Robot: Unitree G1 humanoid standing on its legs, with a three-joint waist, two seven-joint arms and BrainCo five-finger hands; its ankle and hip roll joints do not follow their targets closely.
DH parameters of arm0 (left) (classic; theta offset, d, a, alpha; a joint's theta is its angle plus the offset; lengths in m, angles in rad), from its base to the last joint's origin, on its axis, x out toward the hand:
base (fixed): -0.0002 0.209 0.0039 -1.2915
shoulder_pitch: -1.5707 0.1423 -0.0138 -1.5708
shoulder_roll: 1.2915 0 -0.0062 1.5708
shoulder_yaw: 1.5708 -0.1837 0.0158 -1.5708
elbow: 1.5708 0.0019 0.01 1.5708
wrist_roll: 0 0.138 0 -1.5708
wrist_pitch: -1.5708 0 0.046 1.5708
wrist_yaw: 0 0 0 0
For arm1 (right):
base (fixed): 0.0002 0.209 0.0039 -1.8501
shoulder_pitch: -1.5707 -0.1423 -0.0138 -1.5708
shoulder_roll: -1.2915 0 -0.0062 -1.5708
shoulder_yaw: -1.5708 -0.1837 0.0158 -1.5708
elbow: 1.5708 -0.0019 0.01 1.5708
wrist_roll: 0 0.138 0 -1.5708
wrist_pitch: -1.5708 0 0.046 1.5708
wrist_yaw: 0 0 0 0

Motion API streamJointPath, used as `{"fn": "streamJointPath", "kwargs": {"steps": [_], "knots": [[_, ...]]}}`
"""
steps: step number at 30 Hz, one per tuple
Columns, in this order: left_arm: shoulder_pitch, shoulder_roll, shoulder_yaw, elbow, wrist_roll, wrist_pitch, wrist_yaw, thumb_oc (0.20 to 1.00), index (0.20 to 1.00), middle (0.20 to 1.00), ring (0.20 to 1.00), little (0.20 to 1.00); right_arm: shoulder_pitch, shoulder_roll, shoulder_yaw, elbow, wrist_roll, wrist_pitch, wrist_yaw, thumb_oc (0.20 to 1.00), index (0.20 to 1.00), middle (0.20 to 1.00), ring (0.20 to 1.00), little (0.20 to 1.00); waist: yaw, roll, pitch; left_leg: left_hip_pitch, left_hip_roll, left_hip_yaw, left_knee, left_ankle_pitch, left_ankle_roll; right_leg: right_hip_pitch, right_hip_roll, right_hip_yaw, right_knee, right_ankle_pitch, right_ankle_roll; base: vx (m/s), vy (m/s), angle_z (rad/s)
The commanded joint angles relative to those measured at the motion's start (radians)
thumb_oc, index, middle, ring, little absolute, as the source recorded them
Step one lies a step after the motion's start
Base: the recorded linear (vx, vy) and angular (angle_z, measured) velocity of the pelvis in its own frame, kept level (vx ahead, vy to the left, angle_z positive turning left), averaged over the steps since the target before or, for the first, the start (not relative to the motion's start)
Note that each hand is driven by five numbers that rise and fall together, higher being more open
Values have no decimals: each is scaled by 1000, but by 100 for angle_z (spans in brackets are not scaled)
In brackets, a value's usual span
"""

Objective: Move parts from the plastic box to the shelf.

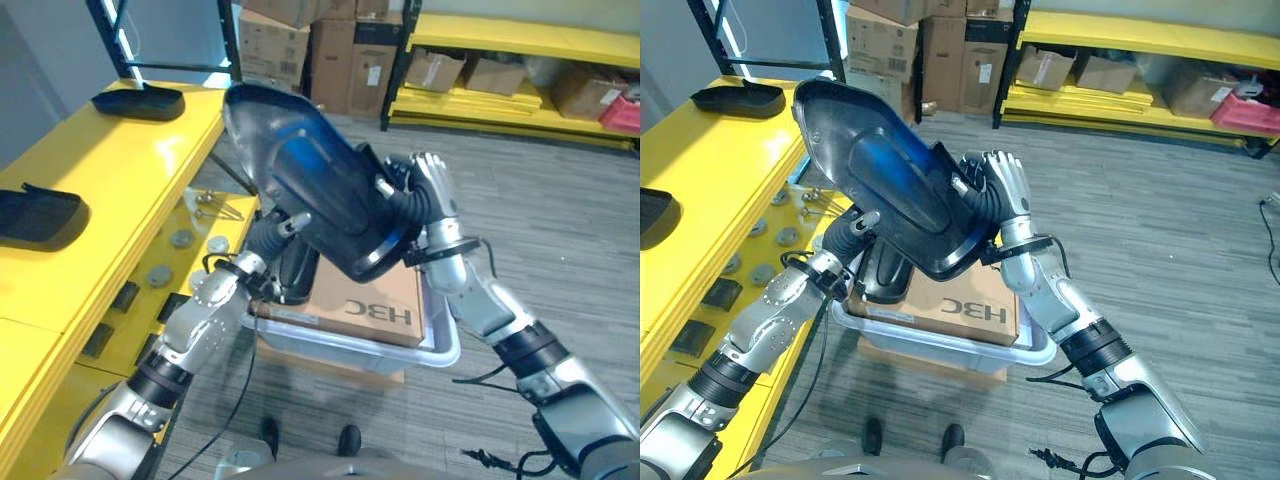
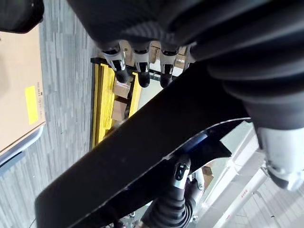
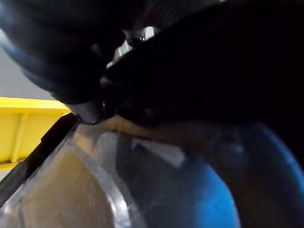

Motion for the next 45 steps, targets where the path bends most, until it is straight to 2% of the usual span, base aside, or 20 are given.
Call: {"fn": "streamJointPath", "kwargs": {"steps": [1, 2, 4, 6, 7, 9, 11, 13, 15, 19, 23, 25, 30, 31, 32, 36, 37, 41, 42, 45], "knots": [[-84, -51, -51, -4, -4, -51, 24, 686, 686, 686, 686, 686, -95, 65, 46, -26, 60, -124, -57, 200, 200, 200, 200, 200, 17, -20, -42, 52, 0, -16, -2, -124, 3, 60, -36, 15, -5, -105, 62, 0, 0, 0], [-83, -54, -50, -4, -18, -50, 29, 479, 479, 479, 479, 479, -90, 76, 45, -33, 70, -137, -59, 200, 200, 200, 200, 200, 18, -20, -42, 52, 0, -17, -2, -124, 4, 60, -36, 15, -5, -106, 62, 0, 0, 0], [-80, -63, -46, -1, -41, -54, 26, 200, 200, 200, 200, 200, -76, 104, 44, -56, 101, -173, -50, 200, 200, 200, 200, 200, 18, -18, -41, 53, -2, -18, -2, -125, 5, 61, -36, 18, -5, -107, 61, 0, 0, 0], [-78, -63, -42, -5, -29, -51, 33, 200, 200, 200, 200, 200, -74, 111, 45, -58, 99, -188, -45, 200, 200, 200, 200, 200, 19, -17, -40, 54, -2, -19, -2, -126, 5, 61, -36, 19, -5, -107, 61, 0, 0, 0], [-75, -59, -42, 1, 8, -50, 37, 200, 200, 200, 200, 200, -64, 123, 47, -77, 89, -223, -27, 200, 200, 200, 200, 200, 19, -16, -40, 53, -3, -18, -2, -125, 5, 59, -35, 16, -5, -106, 62, 0, 0, 0], [-69, -55, -38, 1, 11, -50, 24, 200, 200, 200, 200, 200, -55, 131, 53, -107, 110, -253, -4, 200, 200, 200, 200, 200, 21, -15, -39, 51, -3, -19, -2, -125, 5, 58, -36, 16, -5, -106, 63, 0, 0, 0], [-68, -44, -36, -2, 58, -54, 10, 200, 200, 200, 200, 200, -46, 136, 63, -144, 129, -280, 41, 200, 200, 200, 200, 200, 22, -14, -40, 49, -3, -20, -2, -125, 6, 57, -37, 14, -5, -107, 63, 0, 0, 0], [-66, -39, -42, -7, 17, -75, -10, 200, 200, 200, 200, 200, -34, 143, 81, -183, 191, -309, 125, 200, 200, 200, 200, 200, 24, -13, -39, 45, -4, -22, -2, -123, 5, 57, -37, 10, -4, -107, 64, -31, -10, 1], [-66, -49, -45, -17, -50, -98, -15, 200, 200, 200, 200, 200, -28, 163, 102, -201, 253, -304, 182, 200, 200, 200, 200, 200, 24, -13, -42, 43, -5, -25, -2, -122, 4, 56, -39, 8, -5, -107, 64, -8, -5, 2], [-69, -83, -57, -29, -36, -146, 13, 200, 200, 200, 200, 200, 0, 230, 163, -201, 317, -296, 255, 200, 200, 200, 200, 200, 25, -14, -42, 40, -5, -26, -2, -119, 5, 55, -41, 6, -2, -106, 61, 0, 0, 0], [-75, -96, -67, -36, 5, -224, 85, 200, 200, 200, 200, 200, 20, 286, 215, -191, 380, -302, 307, 200, 200, 200, 200, 200, 31, -14, -34, 43, -4, -28, -1, -115, 8, 54, -43, 3, 11, -112, 56, -41, -30, 1], [-68, -96, -43, -49, 86, -318, 209, 200, 200, 200, 200, 200, 19, 318, 248, -180, 394, -300, 340, 200, 200, 200, 200, 200, 46, -13, -17, 33, -6, -44, 27, -119, 11, 48, -47, 0, 43, -127, 46, -87, -59, 2], [-41, -77, 12, -56, 176, -406, 294, 200, 200, 200, 200, 200, 34, 326, 246, -182, 412, -299, 339, 200, 200, 200, 200, 200, 66, -10, -8, 25, -7, -62, 21, -109, 7, 51, -42, -22, 48, -137, 39, -44, -53, 5], [-25, -66, 39, -59, 266, -430, 334, 200, 200, 200, 200, 200, 44, 330, 243, -182, 424, -301, 336, 514, 514, 514, 514, 514, 73, -10, -5, 25, -4, -67, 16, -105, 2, 52, -40, -33, 50, -143, 37, -28, -56, 13], [-16, -59, 50, -62, 299, -440, 351, 200, 200, 200, 200, 200, 51, 332, 239, -181, 428, -302, 336, 1000, 1000, 1000, 1000, 1000, 77, -9, -4, 21, -2, -72, 19, -103, -1, 51, -40, -39, 57, -148, 34, -26, -57, 13], [31, -20, 115, -81, 419, -436, 416, 200, 200, 200, 200, 200, 68, 331, 225, -182, 492, -291, 358, 1000, 1000, 1000, 1000, 1000, 103, -1, 16, -8, 8, -88, 42, -88, -13, 44, -41, -73, 81, -162, 17, -47, -38, 23], [72, 2, 157, -89, 459, -435, 421, 200, 200, 200, 200, 200, 83, 334, 209, -177, 538, -288, 381, 1000, 1000, 1000, 1000, 1000, 120, 5, 28, -22, 12, -94, 52, -80, -23, 43, -42, -92, 86, -166, 12, -39, -23, 42], [145, 33, 219, -91, 483, -442, 427, 200, 200, 200, 200, 200, 116, 325, 189, -180, 567, -273, 411, 1000, 1000, 1000, 1000, 1000, 145, 15, 36, -37, 20, -103, 44, -59, -40, 48, -39, -114, 83, -171, 7, -9, -11, 18], [214, 49, 273, -91, 505, -442, 431, 200, 200, 200, 200, 200, 150, 314, 178, -176, 578, -253, 422, 1000, 1000, 1000, 1000, 1000, 165, 23, 42, -50, 25, -107, 40, -41, -54, 53, -36, -129, 79, -175, 4, 19, 5, 23], [304, 67, 340, -84, 516, -464, 428, 200, 200, 200, 200, 200, 202, 294, 156, -165, 587, -230, 429, 1000, 1000, 1000, 1000, 1000, 183, 28, 47, -66, 30, -101, 34, -20, -66, 61, -32, -145, 71, -172, 4, 28, 21, 15]]}}
